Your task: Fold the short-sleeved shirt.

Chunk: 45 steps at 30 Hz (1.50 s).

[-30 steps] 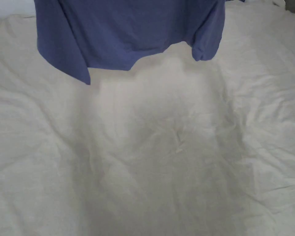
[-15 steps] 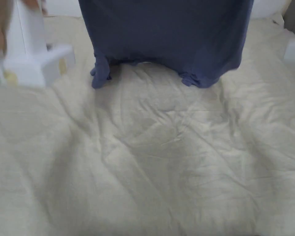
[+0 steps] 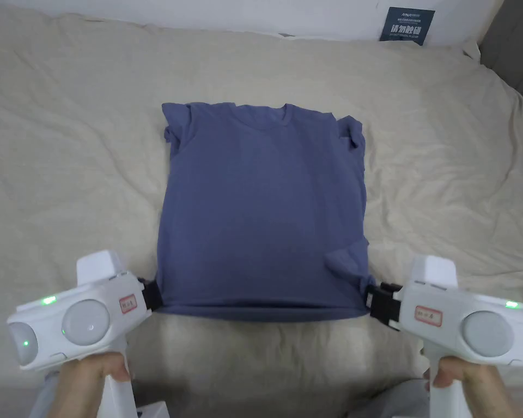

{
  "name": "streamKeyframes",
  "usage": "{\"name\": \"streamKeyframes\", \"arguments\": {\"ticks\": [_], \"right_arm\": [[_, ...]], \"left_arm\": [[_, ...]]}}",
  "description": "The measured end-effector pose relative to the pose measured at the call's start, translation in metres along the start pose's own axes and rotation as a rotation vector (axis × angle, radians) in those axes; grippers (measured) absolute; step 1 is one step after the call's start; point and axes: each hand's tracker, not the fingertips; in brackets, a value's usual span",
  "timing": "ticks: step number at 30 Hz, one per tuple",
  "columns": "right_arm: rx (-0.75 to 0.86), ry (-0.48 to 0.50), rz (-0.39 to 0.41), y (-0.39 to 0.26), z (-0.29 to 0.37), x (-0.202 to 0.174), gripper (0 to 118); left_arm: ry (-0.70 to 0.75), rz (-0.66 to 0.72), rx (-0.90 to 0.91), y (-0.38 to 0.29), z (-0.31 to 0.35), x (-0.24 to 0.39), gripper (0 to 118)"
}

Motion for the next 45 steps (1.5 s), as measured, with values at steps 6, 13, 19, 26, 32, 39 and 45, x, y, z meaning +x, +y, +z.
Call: {"name": "streamKeyframes", "arguments": {"ticks": [6,13,19,26,32,39,45], "right_arm": [[-0.012,-0.052,0.031,-0.020,-0.018,-0.011,8],[0.074,-0.097,0.139,-0.004,0.013,-0.018,118],[0.423,-0.127,0.185,0.036,0.080,-0.033,118],[0.732,-0.212,0.165,0.064,0.113,-0.052,118],[0.759,-0.162,0.163,0.062,0.114,-0.056,69],[0.722,-0.138,0.164,0.060,0.116,-0.058,1],[0.699,-0.134,0.172,0.059,0.113,-0.059,1]], "left_arm": [[0.082,-0.074,-0.028,-0.018,-0.015,-0.005,17],[0.106,-0.019,0.089,0.006,0.011,-0.014,118],[0.160,-0.260,0.408,0.041,0.075,0.012,118],[0.260,-0.430,0.754,0.054,0.101,0.060,118],[0.173,-0.390,0.806,0.054,0.109,0.063,49],[0.115,-0.381,0.710,0.056,0.108,0.055,0],[0.100,-0.381,0.526,0.063,0.101,0.053,15]]}}
